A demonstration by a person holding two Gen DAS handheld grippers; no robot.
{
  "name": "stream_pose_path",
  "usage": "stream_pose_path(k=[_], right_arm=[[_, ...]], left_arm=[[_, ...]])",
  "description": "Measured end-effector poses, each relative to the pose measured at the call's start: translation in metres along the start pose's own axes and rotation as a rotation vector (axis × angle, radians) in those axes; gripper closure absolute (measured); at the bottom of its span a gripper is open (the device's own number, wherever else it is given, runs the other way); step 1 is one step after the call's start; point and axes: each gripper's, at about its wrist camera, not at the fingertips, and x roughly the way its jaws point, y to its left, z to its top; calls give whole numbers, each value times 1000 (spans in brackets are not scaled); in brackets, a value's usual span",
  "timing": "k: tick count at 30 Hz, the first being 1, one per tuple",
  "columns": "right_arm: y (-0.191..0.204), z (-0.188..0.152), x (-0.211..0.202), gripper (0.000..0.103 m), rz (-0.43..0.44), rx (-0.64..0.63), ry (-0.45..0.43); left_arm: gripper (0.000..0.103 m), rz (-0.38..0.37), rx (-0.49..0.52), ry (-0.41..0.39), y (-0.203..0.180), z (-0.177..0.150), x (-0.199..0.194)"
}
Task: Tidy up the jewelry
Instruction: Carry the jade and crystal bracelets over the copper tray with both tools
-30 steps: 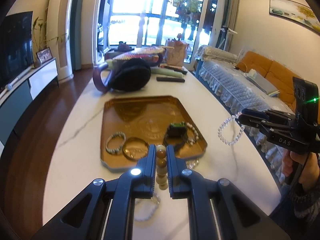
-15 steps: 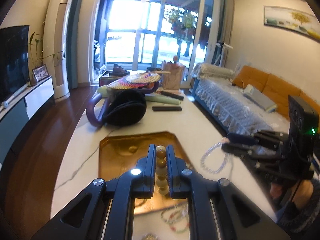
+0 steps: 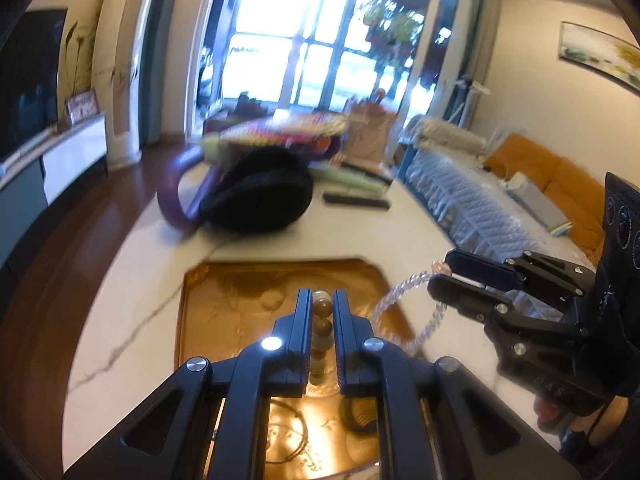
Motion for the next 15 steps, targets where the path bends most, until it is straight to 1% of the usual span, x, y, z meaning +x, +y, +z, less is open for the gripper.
stream_pose_path(k=[4, 7, 12, 15], right_arm=[[-8, -13, 26, 79, -3, 26, 59], [-18, -25, 41, 79, 24, 82, 105], [-33, -39, 58, 79, 58, 166, 168], [-37, -45, 65, 79, 53, 186, 192]], left_arm=[[92, 19, -57, 67, 14, -9, 29], [92, 43, -70, 97, 20, -15, 46], [92, 82, -84, 126, 27, -23, 60], [93, 92, -78, 132, 25, -28, 60]])
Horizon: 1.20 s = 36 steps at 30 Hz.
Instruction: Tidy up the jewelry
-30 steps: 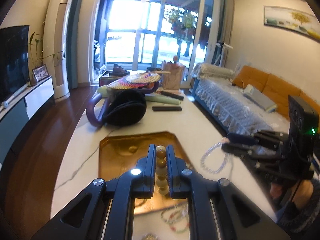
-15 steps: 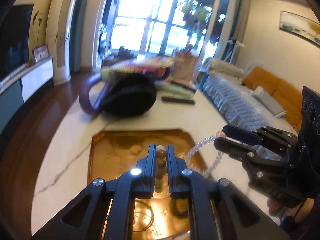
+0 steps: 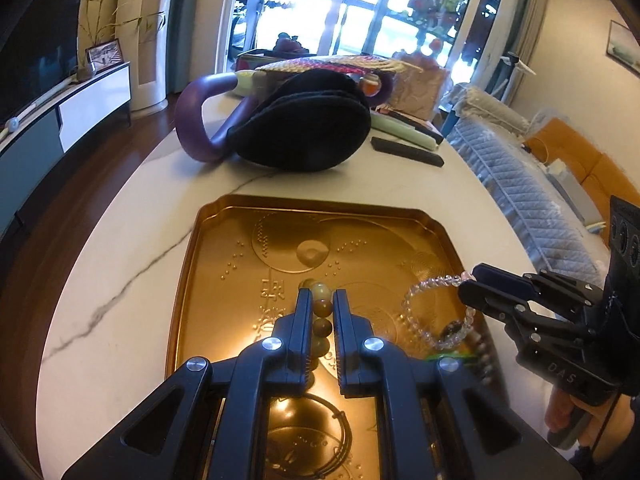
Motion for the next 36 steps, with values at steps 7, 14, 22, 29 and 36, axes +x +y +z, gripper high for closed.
stream_pose_path(k=[7, 14, 22, 29, 36], right_arm=[[-1, -4, -9, 21, 17, 21, -15], [8, -11, -61, 18, 38, 55, -71], [44, -45, -122, 12, 65, 9, -38], [57, -90, -102, 51, 215, 47, 80], [58, -103, -83, 66, 212, 30, 123]], left_arm=[[58, 33, -58, 14, -1, 1, -9], [21, 72, 1, -62, -24, -12, -70], [14, 86, 69, -35, -17, -75, -137], [14, 86, 18, 22, 7, -128, -122], [29, 27, 30, 103, 10, -155, -112]])
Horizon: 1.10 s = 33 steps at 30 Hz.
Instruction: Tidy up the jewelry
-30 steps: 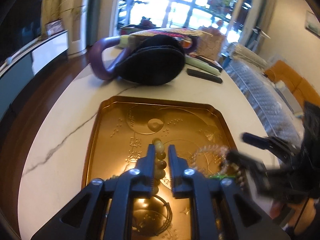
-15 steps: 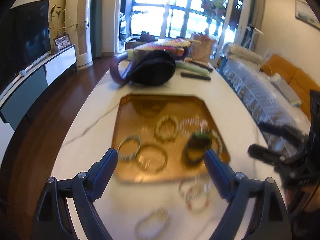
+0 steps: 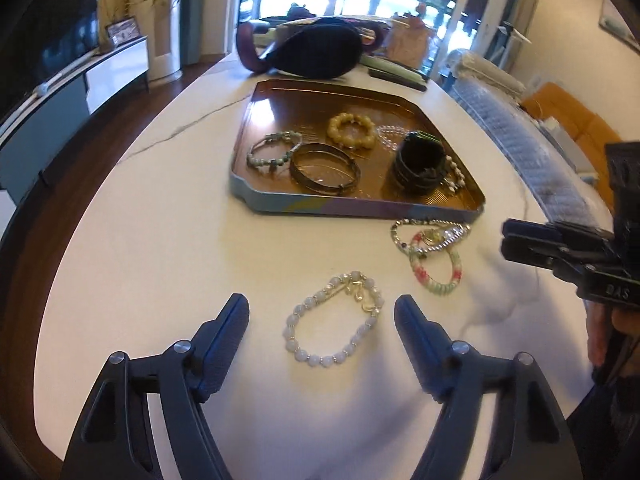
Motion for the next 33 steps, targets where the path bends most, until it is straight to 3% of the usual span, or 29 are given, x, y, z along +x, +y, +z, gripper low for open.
stream_pose_path(k=[3, 5, 8, 15, 18, 20, 29, 33], right_arm=[[2, 0, 6, 66, 6, -21, 8], [1, 3, 9, 66, 40, -6, 7], [2, 7, 14, 66, 58, 18, 9], [-1, 14, 32, 67, -31, 30, 22], [-1, 11, 38, 90, -47, 10, 52], [0, 7, 40, 96, -41, -1, 74], [9, 8, 29, 96, -52, -51, 51], [5, 7, 35, 87, -36, -10, 57]], left_arm=[[42, 10, 33, 7, -4, 1, 5], [67, 25, 46, 41, -4, 1, 14], [87, 59, 64, 28, -5, 1, 13], [87, 65, 52, 21, -5, 3, 16], [87, 59, 49, 22, -6, 3, 16], [87, 57, 49, 23, -6, 4, 17], [87, 52, 56, 22, -10, 2, 17], [87, 54, 57, 22, -10, 2, 17]])
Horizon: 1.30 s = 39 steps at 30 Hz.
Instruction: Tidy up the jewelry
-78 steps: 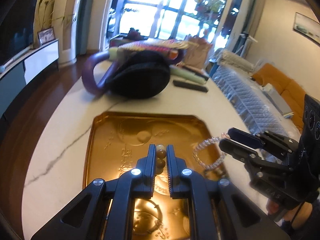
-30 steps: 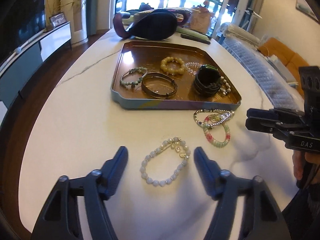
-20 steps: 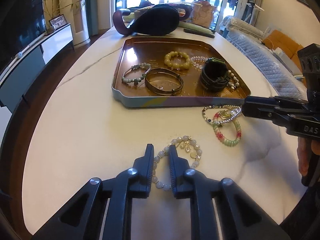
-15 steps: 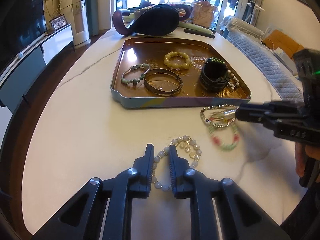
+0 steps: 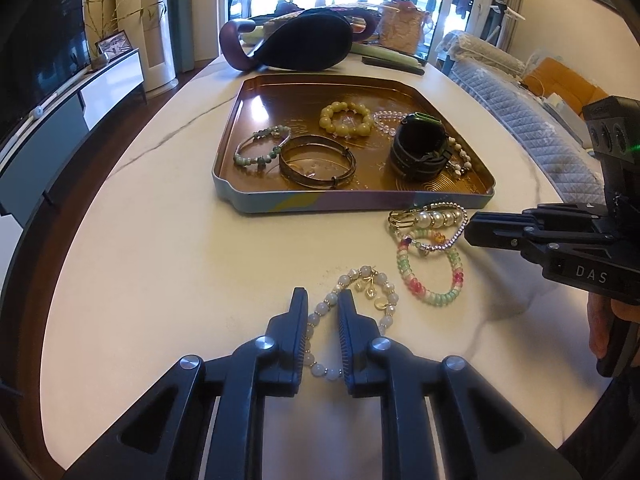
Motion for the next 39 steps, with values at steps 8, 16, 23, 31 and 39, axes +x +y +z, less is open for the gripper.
stream_pose_path(k=[8, 16, 23, 31, 39], right_arm=[[-4, 7, 9, 65, 12, 50, -6], [-8, 6, 9, 99, -45, 20, 5], [-16, 1, -20, 100, -60, 28, -42], [-18, -2, -48, 93, -66, 11, -92], [-11, 0, -6, 83, -43, -8, -7]], left_arm=[[86, 4, -4, 2, 0, 1, 1], [86, 10, 4, 1, -2, 2, 1], [86, -6, -12, 4, -1, 2, 1], [88, -29, -19, -5, -3, 4, -1], [85, -15, -45, 6, 1, 3, 1]])
